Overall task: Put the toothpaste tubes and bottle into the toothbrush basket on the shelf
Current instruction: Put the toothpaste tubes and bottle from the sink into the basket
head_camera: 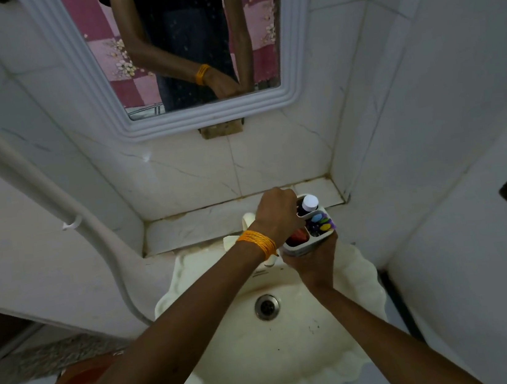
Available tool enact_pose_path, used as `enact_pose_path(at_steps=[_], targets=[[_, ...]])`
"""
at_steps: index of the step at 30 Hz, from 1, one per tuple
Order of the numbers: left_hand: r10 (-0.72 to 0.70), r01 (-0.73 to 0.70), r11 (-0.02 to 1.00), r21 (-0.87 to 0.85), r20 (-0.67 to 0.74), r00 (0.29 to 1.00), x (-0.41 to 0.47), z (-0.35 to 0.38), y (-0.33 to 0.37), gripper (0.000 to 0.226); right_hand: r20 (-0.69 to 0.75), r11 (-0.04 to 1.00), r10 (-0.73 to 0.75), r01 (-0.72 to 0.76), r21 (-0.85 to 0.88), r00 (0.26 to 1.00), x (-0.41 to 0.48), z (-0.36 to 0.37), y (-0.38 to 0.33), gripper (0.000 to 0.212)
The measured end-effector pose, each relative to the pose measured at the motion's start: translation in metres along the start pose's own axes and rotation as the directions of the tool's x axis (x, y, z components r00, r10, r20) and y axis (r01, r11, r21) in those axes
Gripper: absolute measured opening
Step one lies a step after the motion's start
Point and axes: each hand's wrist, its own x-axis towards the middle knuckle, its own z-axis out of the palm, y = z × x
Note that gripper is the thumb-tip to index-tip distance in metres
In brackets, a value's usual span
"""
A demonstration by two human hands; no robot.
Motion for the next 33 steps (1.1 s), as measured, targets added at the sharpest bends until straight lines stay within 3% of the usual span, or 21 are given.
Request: enact_pose_path(at_steps=[7, 13, 18, 23, 29, 33], targets=[[-0.043, 0.043, 0.999, 0.004, 0.060, 0.997, 0.000, 0.021, 0.004, 0.037, 0.023, 1.000, 0.012, -0.012, -0.001, 1.000, 0.000, -0.001, -0.004, 0.122], [-0.010, 0.007, 0.999, 0.043, 0.078, 0.997, 0.002, 0.039, 0.005, 0.038, 0.028, 0.998, 0.029, -0.031, 0.062, 0.999, -0.004, -0.002, -0.011, 0.115], [0.015, -0.016, 1.000, 0.017, 0.067, 0.998, 0.007, 0.035, -0.002, 0.044, 0.036, 0.999, 0.034, -0.034, 0.007, 0.999, -0.001, -0.004, -0.007, 0.119], [0.062, -0.060, 0.998, 0.022, -0.092, 0.994, 0.019, 0.008, -0.020, 0.049, 0.037, 0.998, 0.043, -0.044, 0.037, 0.998, 0.003, -0.004, -0.004, 0.118], [0.020, -0.035, 0.999, -0.041, -0.311, 0.950, 0.023, -0.024, -0.054, 0.035, 0.069, 0.996, 0.025, -0.031, 0.089, 0.997, 0.001, -0.013, -0.023, 0.115], [-0.007, -0.033, 0.996, -0.079, -0.453, 0.892, 0.012, -0.034, -0.077, 0.035, 0.061, 0.990, -0.025, 0.016, 0.140, 0.998, 0.006, -0.018, -0.046, 0.093]])
